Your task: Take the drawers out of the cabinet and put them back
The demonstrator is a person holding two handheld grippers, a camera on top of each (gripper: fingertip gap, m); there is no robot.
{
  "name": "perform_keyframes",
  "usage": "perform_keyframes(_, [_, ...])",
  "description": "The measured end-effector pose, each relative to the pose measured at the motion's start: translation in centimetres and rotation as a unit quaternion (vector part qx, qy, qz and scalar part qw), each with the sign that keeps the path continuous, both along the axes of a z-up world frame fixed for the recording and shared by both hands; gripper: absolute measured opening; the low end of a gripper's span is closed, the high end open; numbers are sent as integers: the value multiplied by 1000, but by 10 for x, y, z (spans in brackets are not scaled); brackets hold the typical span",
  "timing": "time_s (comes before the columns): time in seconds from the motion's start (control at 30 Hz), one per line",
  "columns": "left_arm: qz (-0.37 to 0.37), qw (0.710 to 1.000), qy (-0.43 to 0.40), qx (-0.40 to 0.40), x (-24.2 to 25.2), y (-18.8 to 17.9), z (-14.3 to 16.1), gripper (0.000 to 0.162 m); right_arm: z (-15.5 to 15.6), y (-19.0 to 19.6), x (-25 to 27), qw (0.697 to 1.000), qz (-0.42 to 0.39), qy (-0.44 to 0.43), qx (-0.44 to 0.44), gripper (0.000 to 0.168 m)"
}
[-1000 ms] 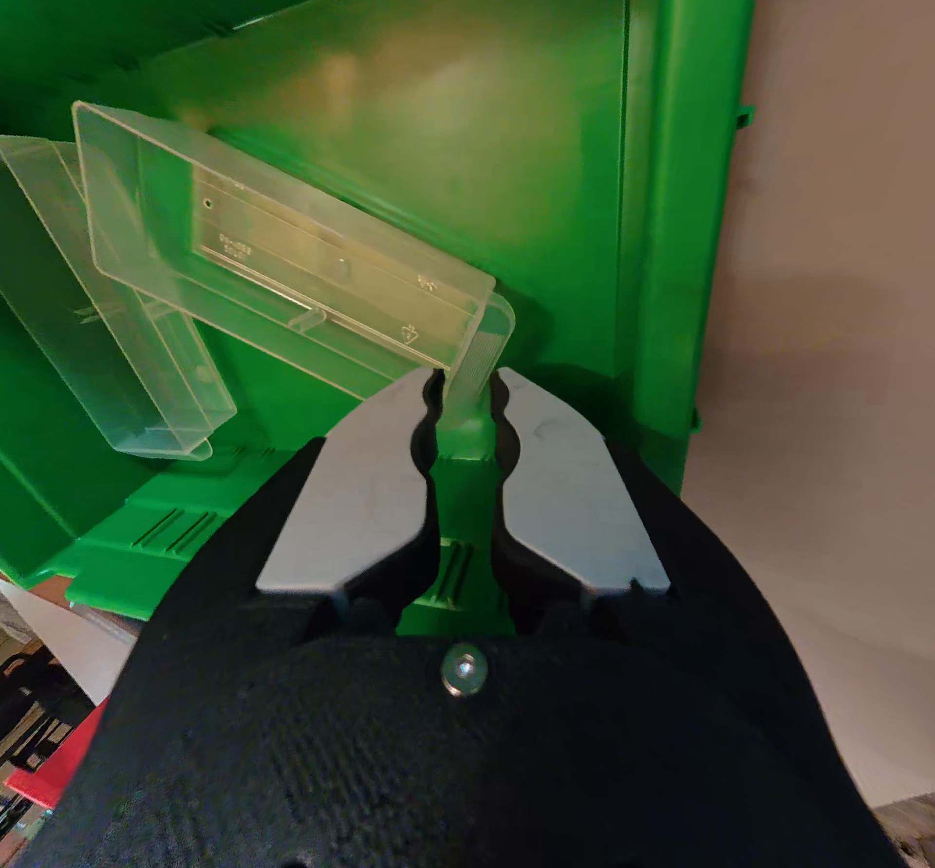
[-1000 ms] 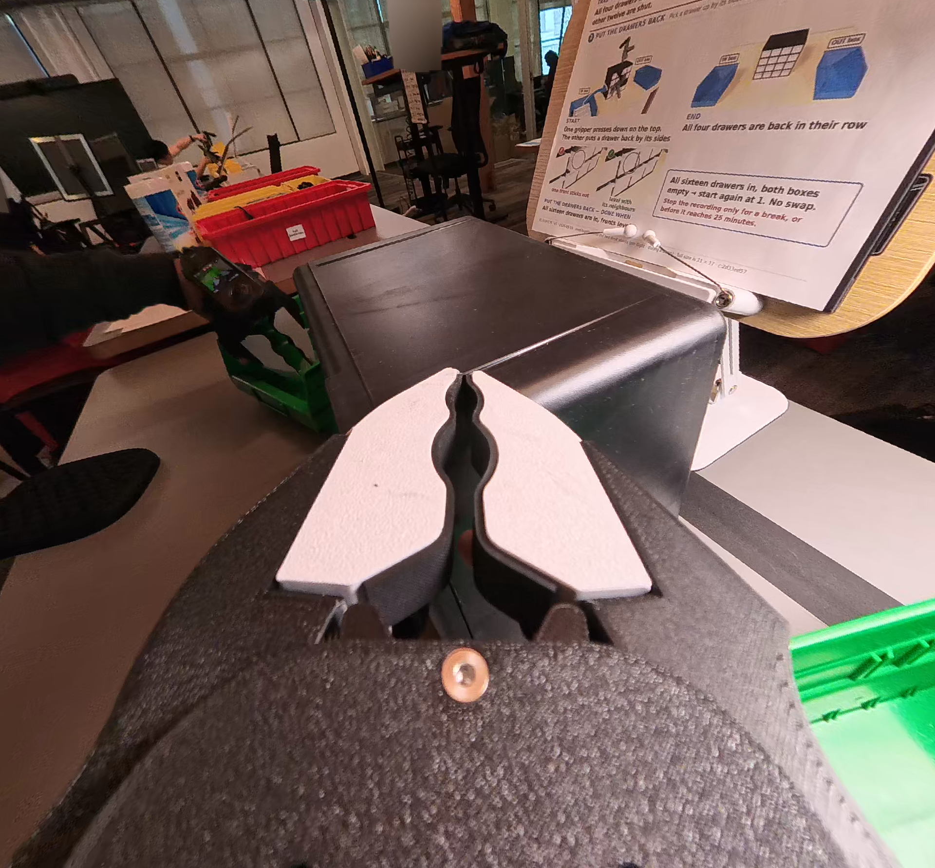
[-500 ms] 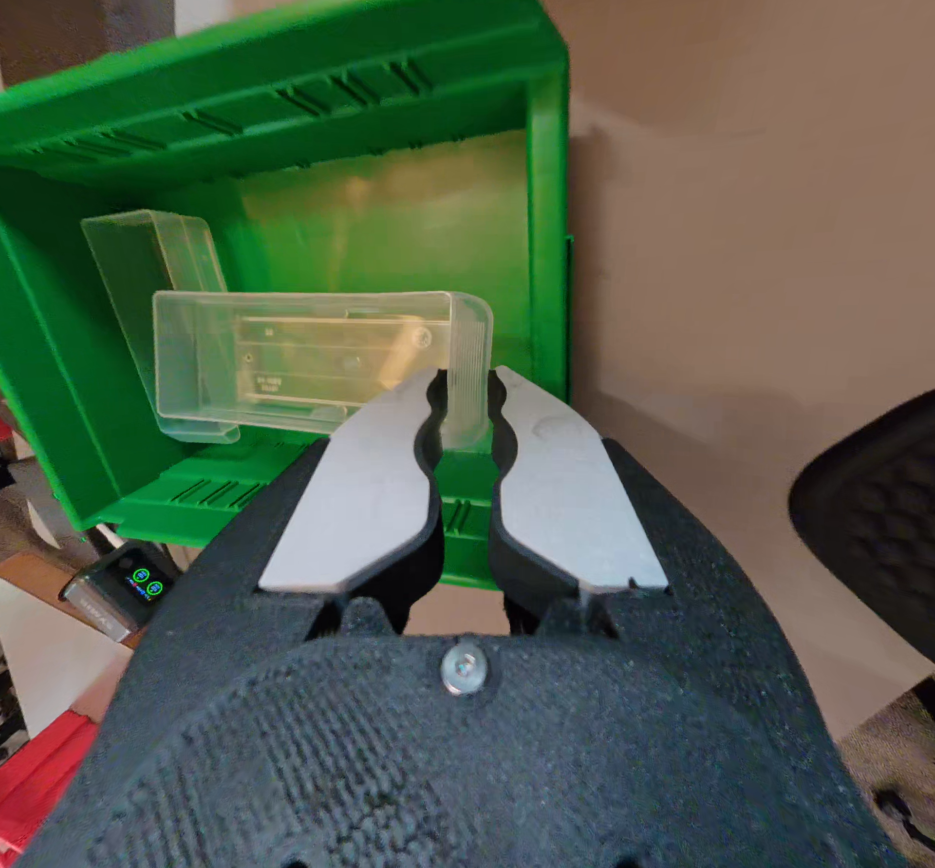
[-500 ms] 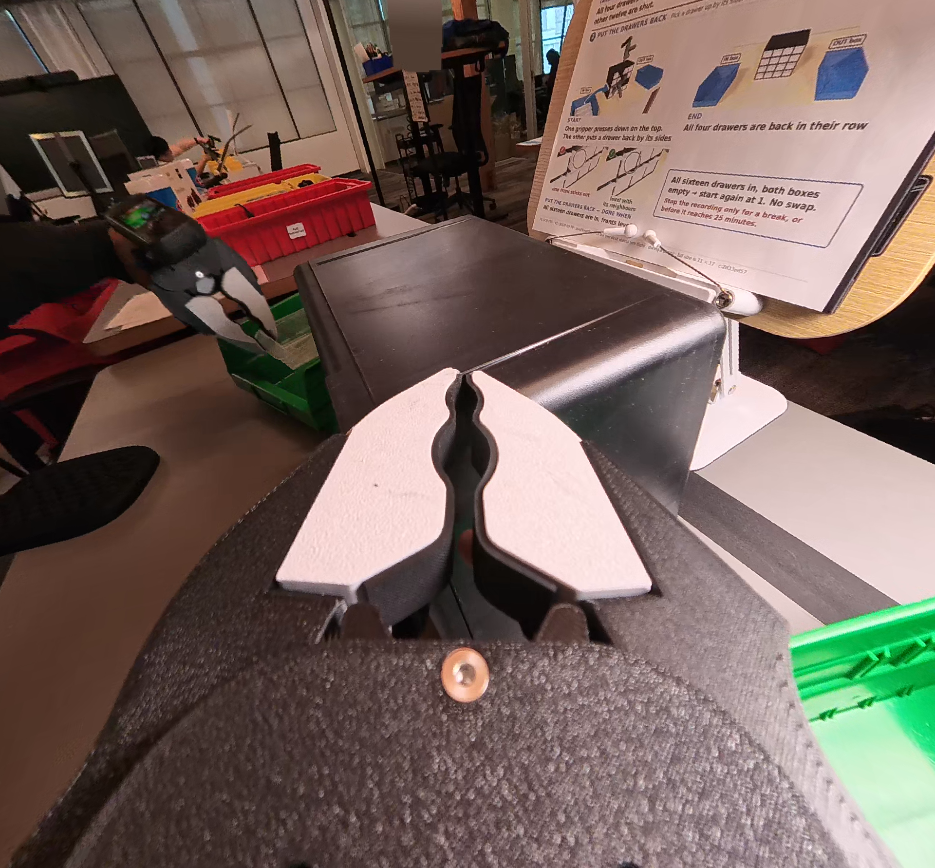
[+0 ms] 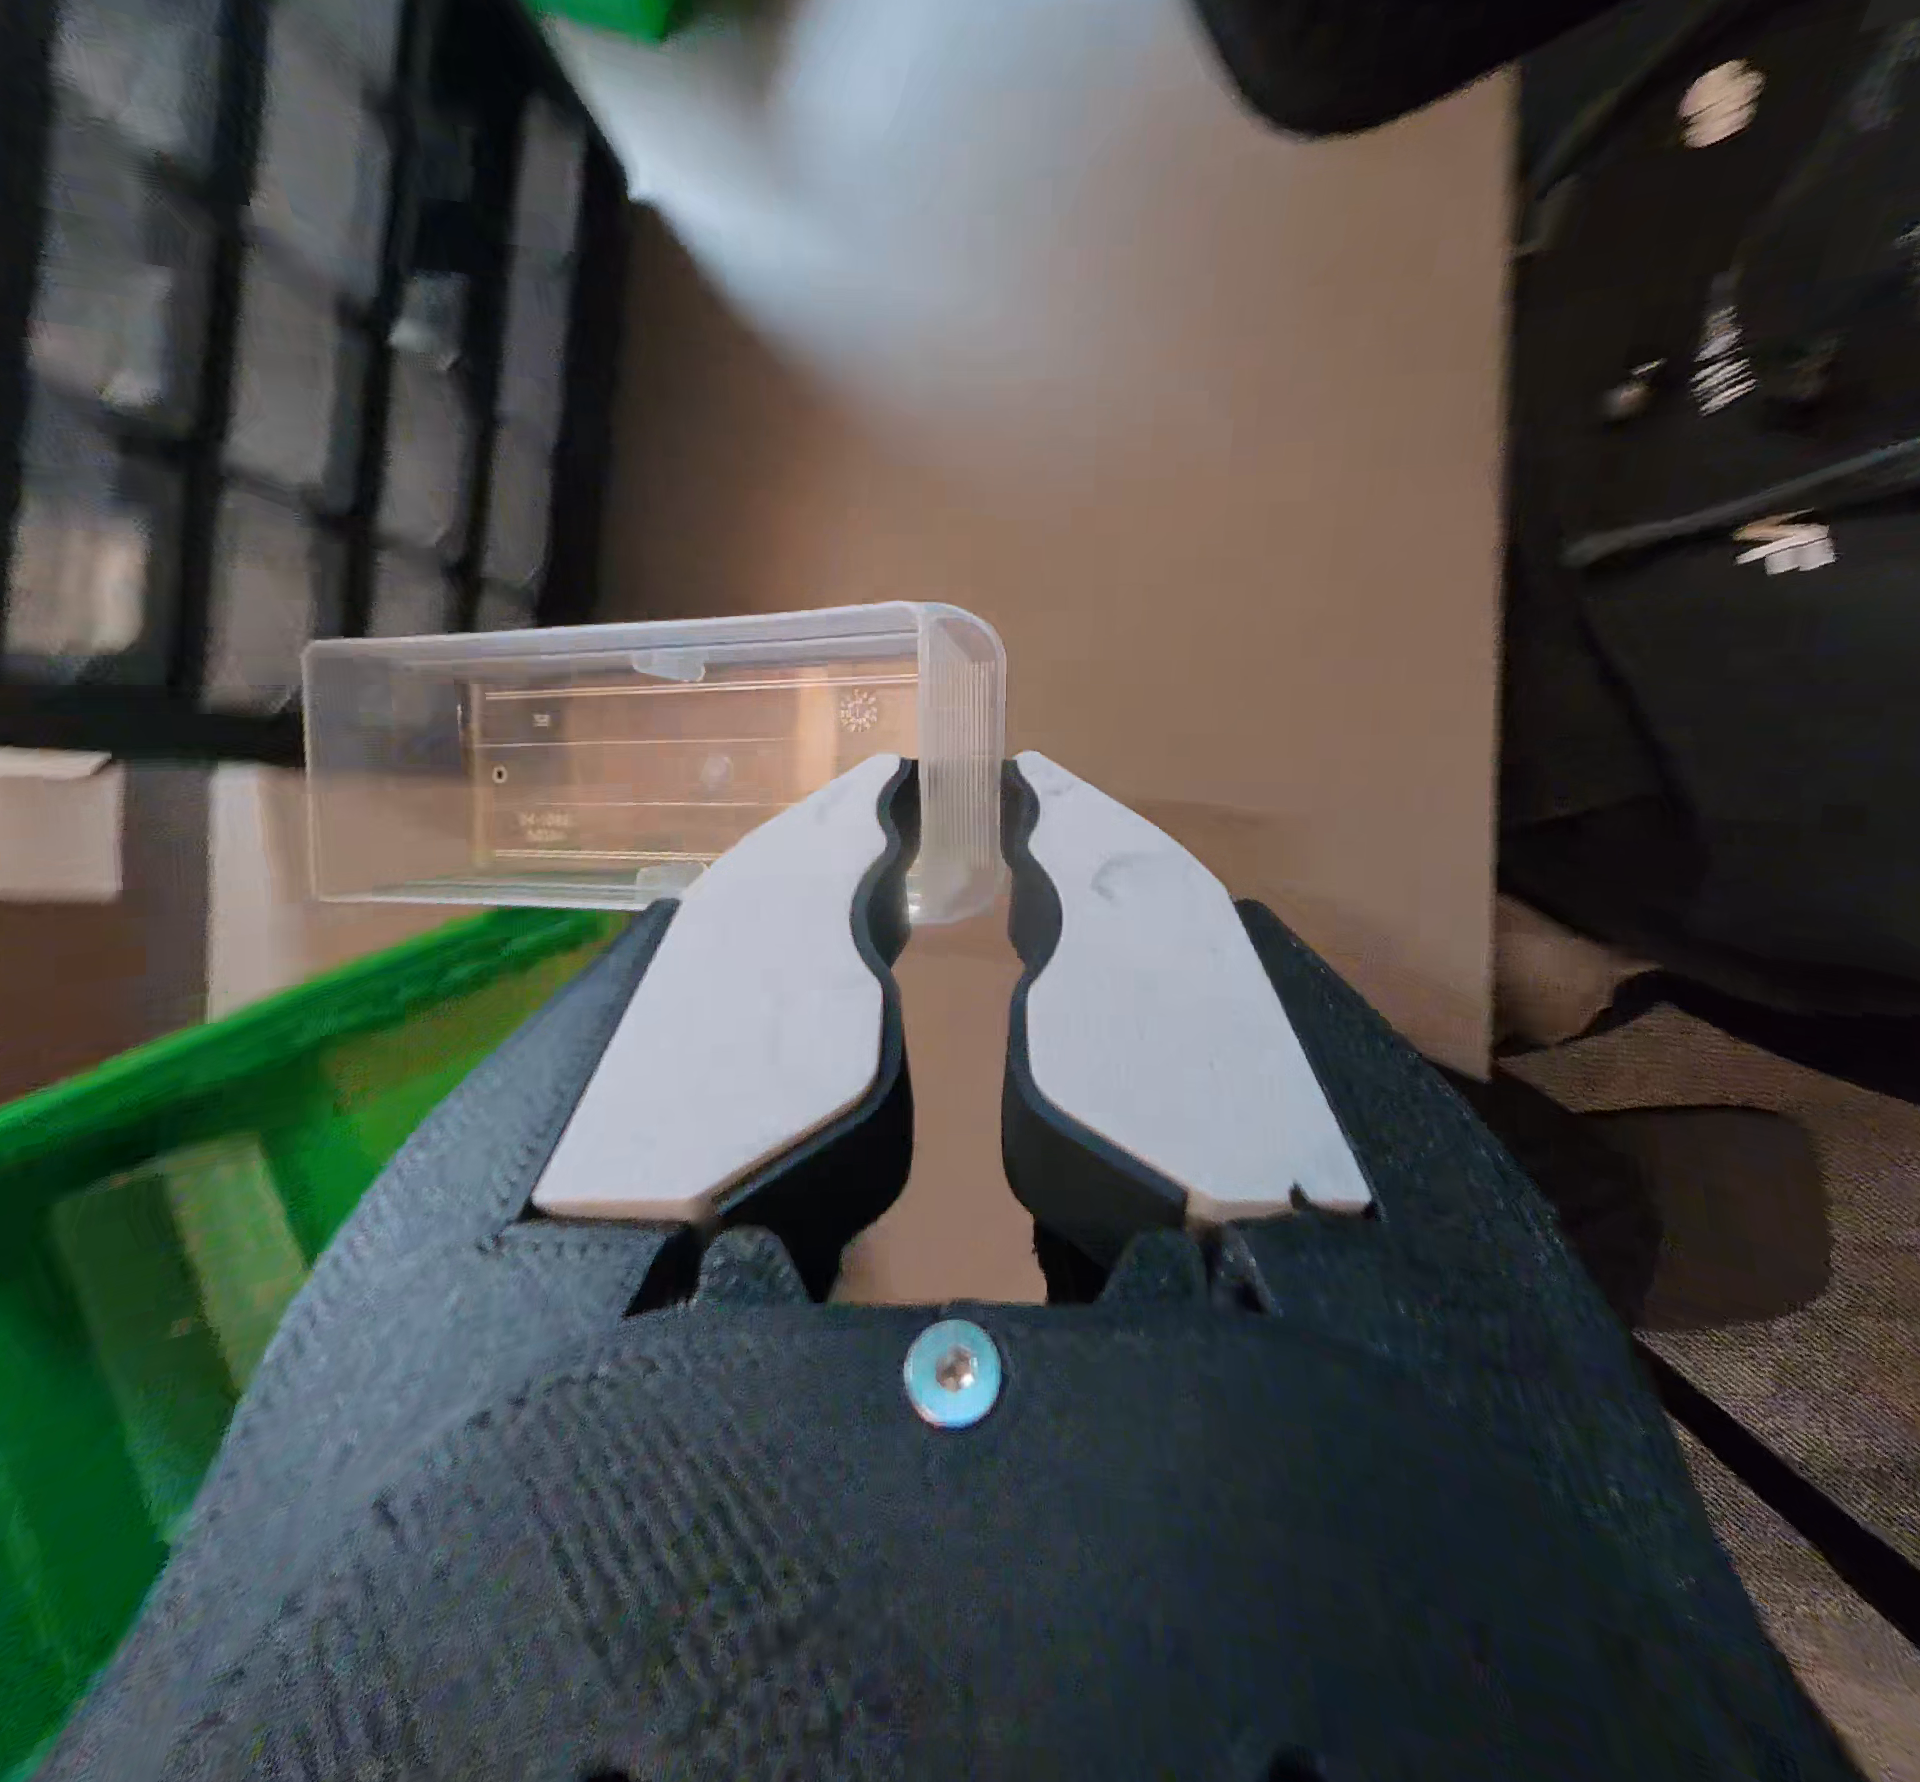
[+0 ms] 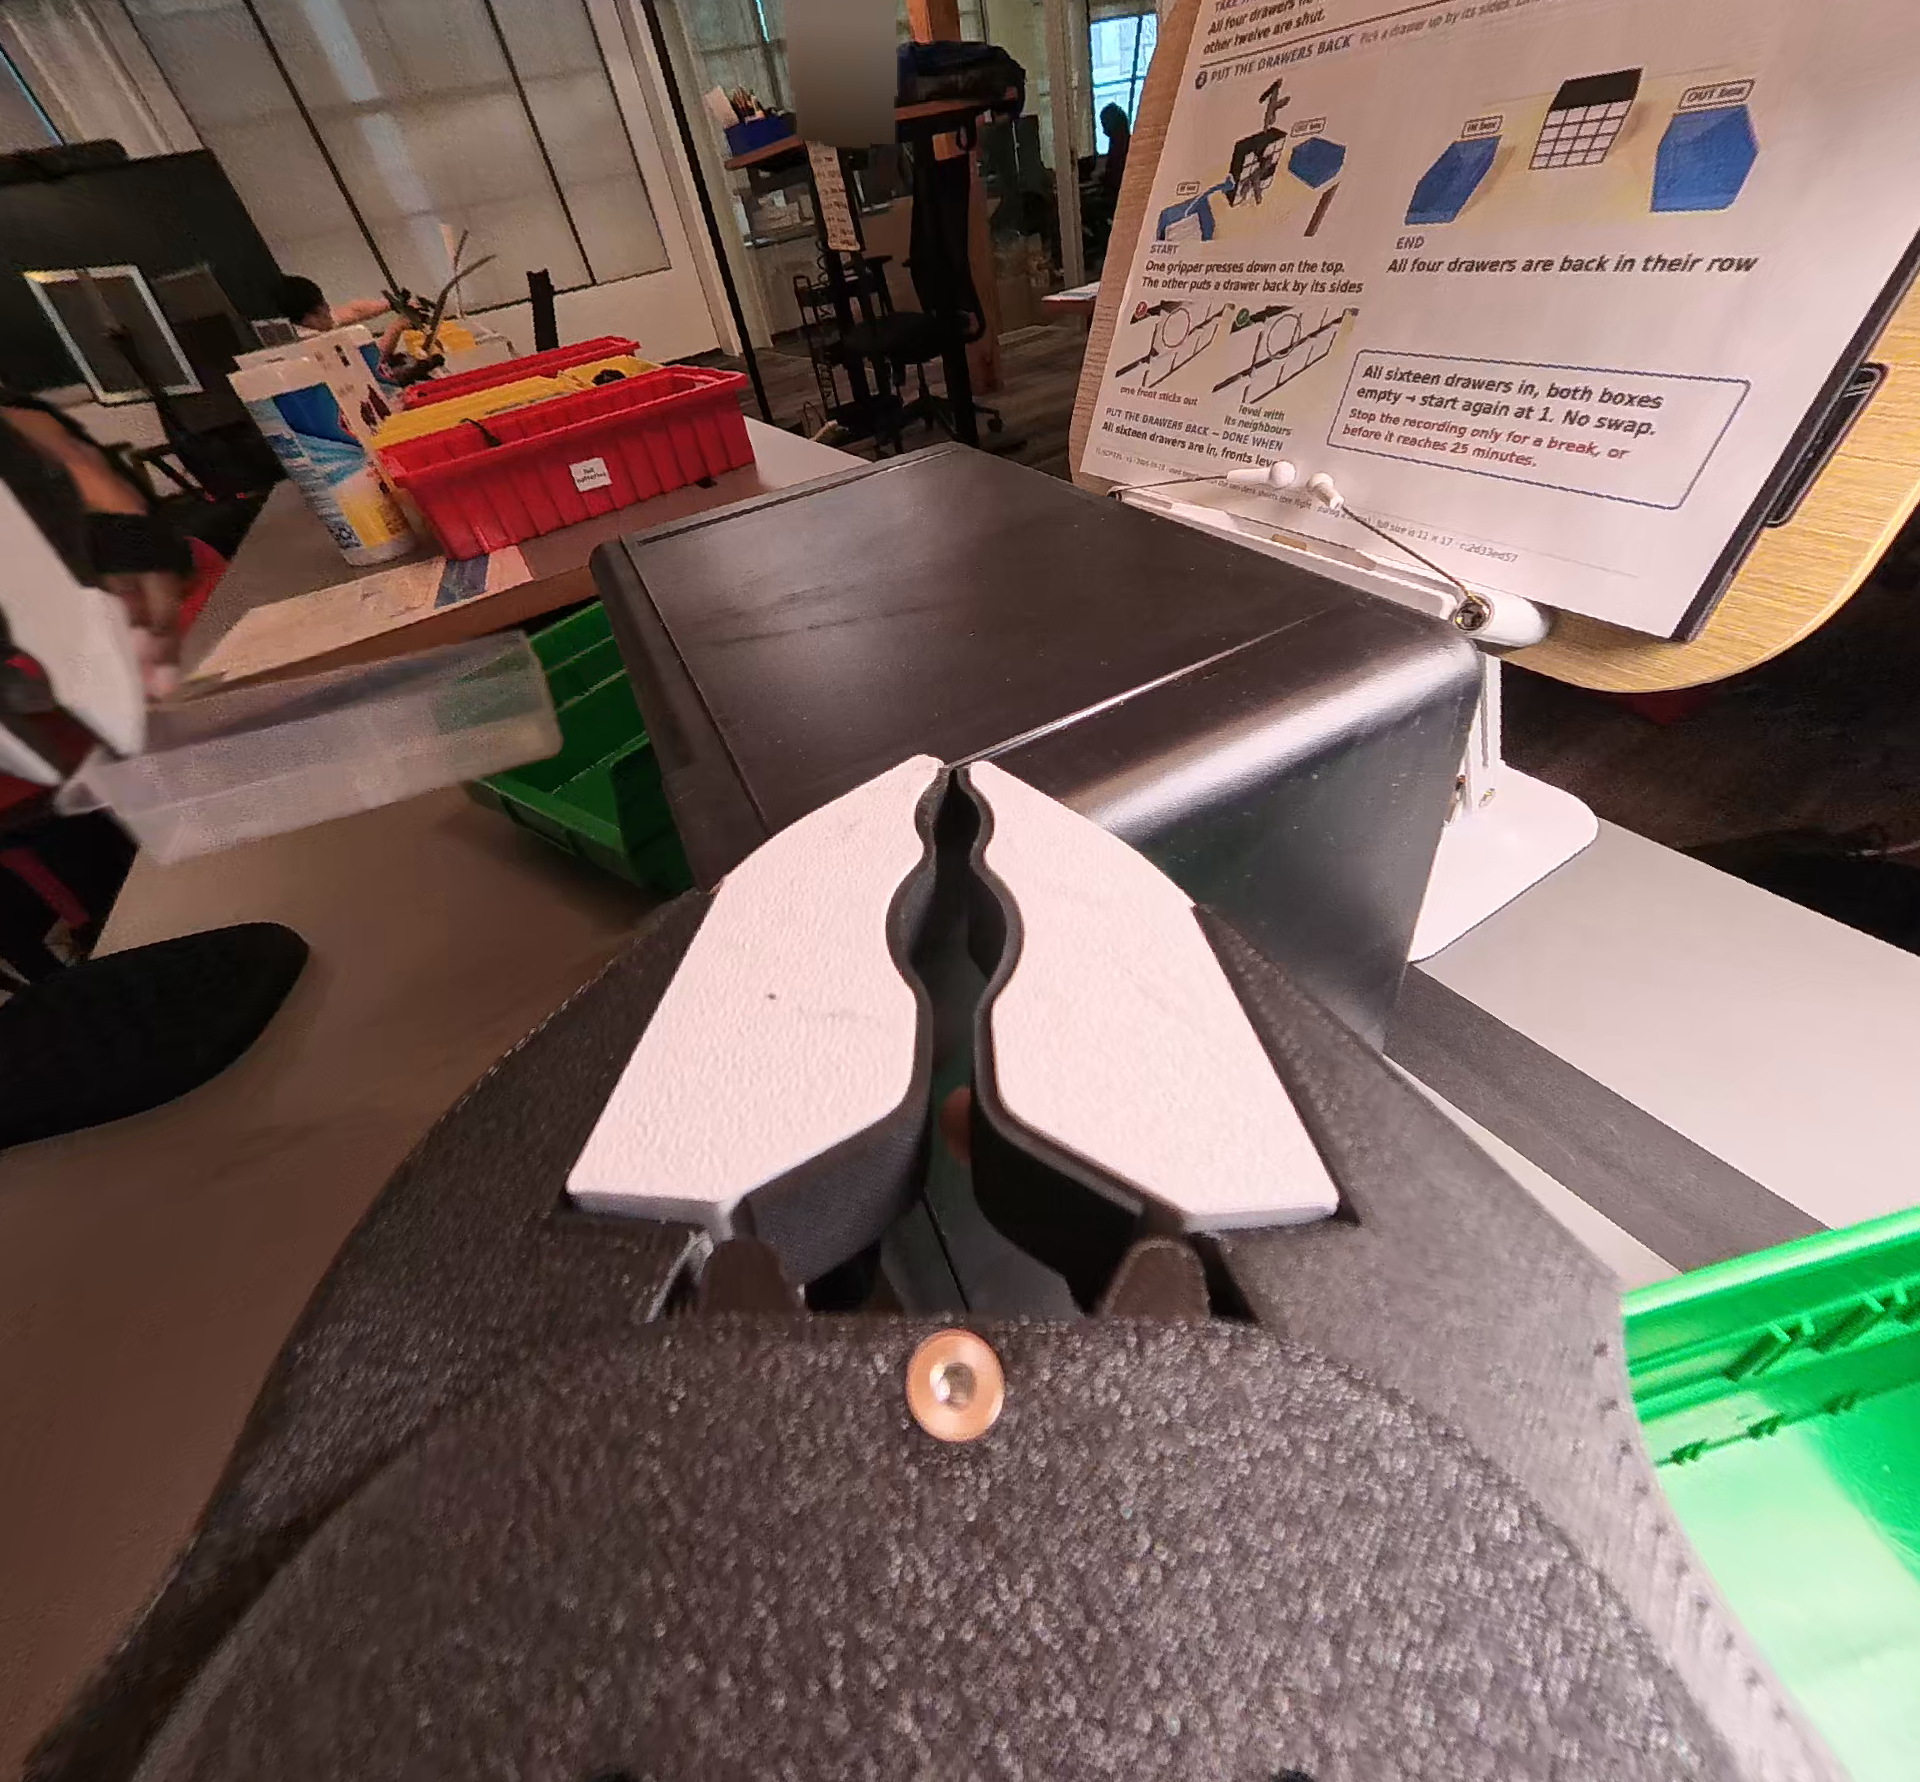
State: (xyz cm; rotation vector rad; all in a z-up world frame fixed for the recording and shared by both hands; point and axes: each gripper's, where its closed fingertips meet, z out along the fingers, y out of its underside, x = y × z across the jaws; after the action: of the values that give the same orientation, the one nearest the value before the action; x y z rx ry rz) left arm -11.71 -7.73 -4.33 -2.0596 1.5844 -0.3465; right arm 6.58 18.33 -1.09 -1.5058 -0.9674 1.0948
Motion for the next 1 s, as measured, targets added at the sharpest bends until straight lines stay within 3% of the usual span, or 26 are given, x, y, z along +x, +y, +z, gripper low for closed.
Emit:
perform_keyframes(0.03, [-18,1000,-11,-9,13,-6,-1,15,0,0,0,1000,0,-1,1,0])
perform_keyframes(0.2, [-81,995,-42,-31,68,-9,-15,15,0,-1,-3,1000,-6,-13,14,0])
perform_keyframes(0.43, [-112,992,-34,-43,116,30,-50,15,0,-2,-2,1000,-3,-16,11,0])
perform_keyframes(0.73, [-102,993,-41,-43,137,69,-62,15,0,-2,-2,1000,9,-9,5,0])
perform_keyframes(1.0, [-89,994,-42,-43,138,76,-64,15,0,-2,-2,1000,11,-7,3,0])
